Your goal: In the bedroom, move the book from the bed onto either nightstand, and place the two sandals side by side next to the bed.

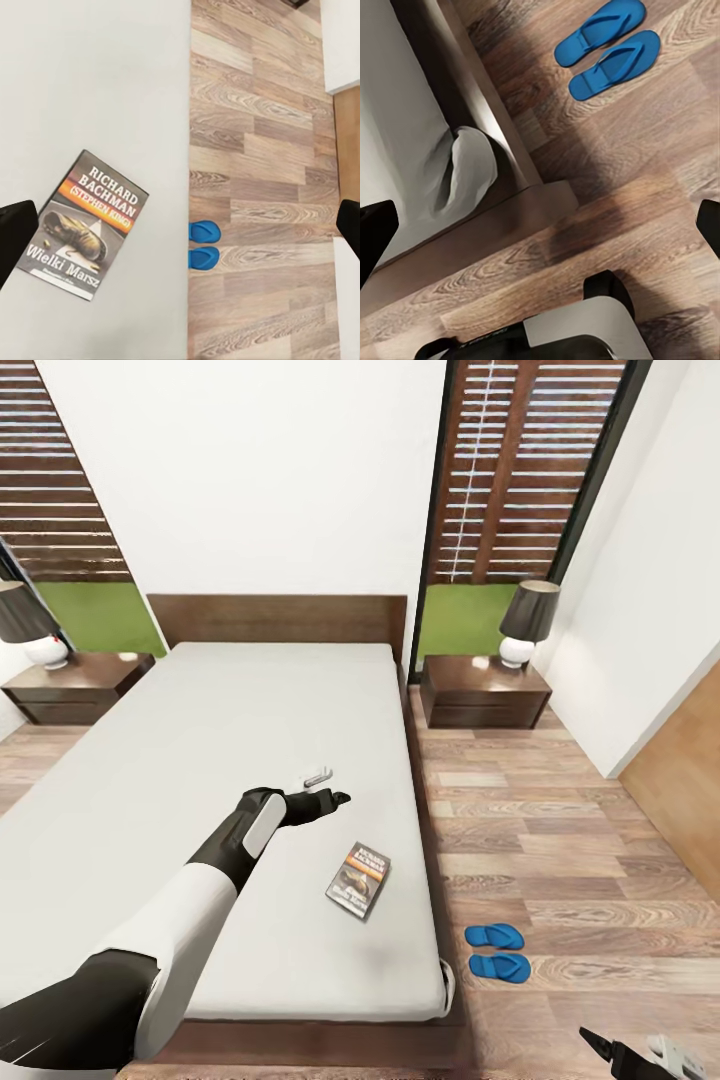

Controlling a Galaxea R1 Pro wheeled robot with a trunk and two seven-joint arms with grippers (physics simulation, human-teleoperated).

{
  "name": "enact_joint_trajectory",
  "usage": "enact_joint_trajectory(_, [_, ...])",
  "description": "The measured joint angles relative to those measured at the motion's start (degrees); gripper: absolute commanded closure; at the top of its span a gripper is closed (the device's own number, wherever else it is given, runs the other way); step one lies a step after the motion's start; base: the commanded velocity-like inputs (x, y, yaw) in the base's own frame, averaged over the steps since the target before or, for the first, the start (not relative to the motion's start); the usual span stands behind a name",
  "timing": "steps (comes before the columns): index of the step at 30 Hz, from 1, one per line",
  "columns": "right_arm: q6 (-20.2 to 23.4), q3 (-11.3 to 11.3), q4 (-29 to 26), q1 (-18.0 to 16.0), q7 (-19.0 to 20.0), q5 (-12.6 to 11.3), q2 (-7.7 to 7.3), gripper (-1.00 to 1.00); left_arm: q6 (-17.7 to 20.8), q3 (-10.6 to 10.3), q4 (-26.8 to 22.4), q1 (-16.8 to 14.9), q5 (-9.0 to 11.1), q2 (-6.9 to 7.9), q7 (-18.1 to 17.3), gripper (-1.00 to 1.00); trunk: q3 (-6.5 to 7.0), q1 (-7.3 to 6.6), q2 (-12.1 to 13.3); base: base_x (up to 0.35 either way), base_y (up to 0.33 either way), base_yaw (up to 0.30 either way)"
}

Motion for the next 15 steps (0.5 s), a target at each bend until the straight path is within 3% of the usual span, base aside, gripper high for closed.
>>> enact_joint_trajectory(15, [-0.1,0.0,0.0,0.0,0.0,0.0,0.00,-1.00,0.0,0.0,0.0,0.0,0.0,0.00,0.0,-1.00,-1.35,0.00,0.0,0.000,0.000,0.000])
